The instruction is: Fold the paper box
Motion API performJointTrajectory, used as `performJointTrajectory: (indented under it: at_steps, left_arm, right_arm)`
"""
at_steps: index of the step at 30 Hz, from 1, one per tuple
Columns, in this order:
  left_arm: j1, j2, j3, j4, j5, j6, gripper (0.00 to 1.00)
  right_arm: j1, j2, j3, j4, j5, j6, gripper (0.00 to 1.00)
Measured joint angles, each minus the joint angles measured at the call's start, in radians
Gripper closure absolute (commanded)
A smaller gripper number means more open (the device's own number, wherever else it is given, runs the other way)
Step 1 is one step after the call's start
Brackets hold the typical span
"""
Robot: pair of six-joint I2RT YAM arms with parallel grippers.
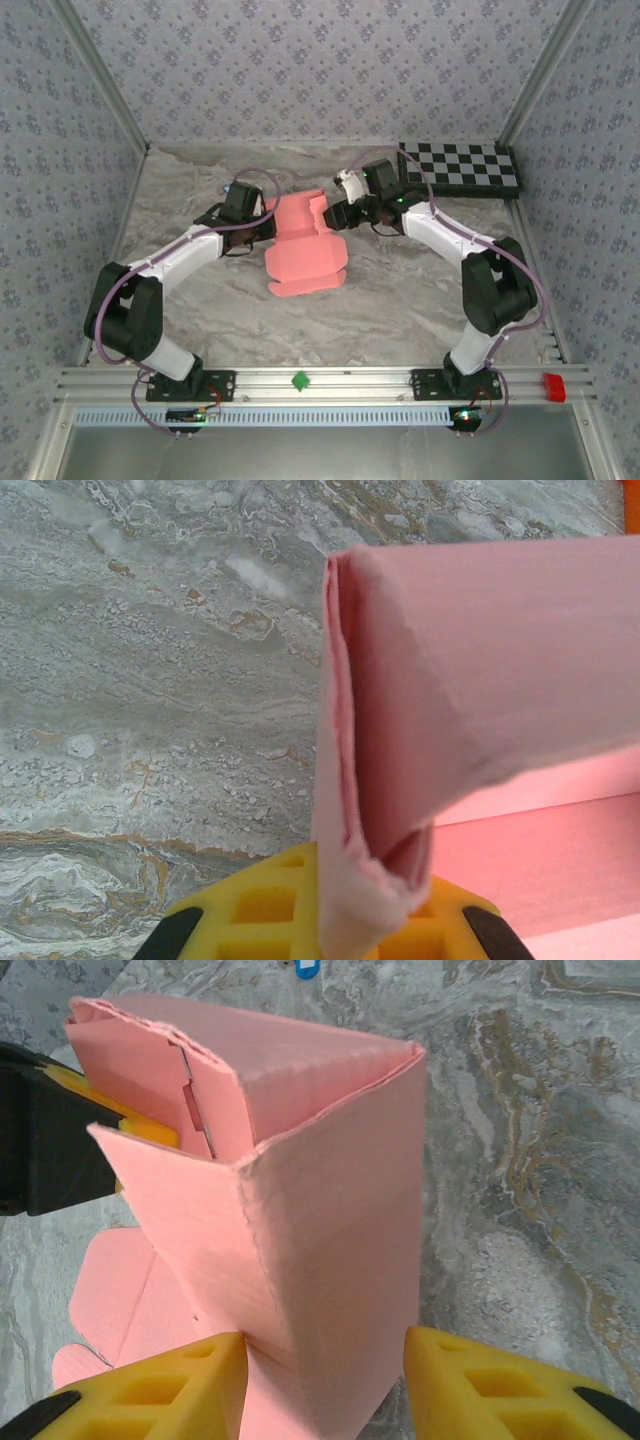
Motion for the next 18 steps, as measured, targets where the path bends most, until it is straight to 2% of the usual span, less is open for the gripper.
performJointTrajectory:
  at_steps: [10, 18]
  left_arm:
    - [0.0, 0.0, 0.0, 0.0, 0.004, -0.009, 1.0]
    - [0.0, 0.0, 0.0, 0.0, 0.013, -0.019, 1.0]
  right_arm:
    - [0.025, 0.022, 0.027, -0.004, 0.064, -0.001, 0.52]
    - [0.052, 0.055, 0.06, -0.032, 0.166, -0.009, 0.5]
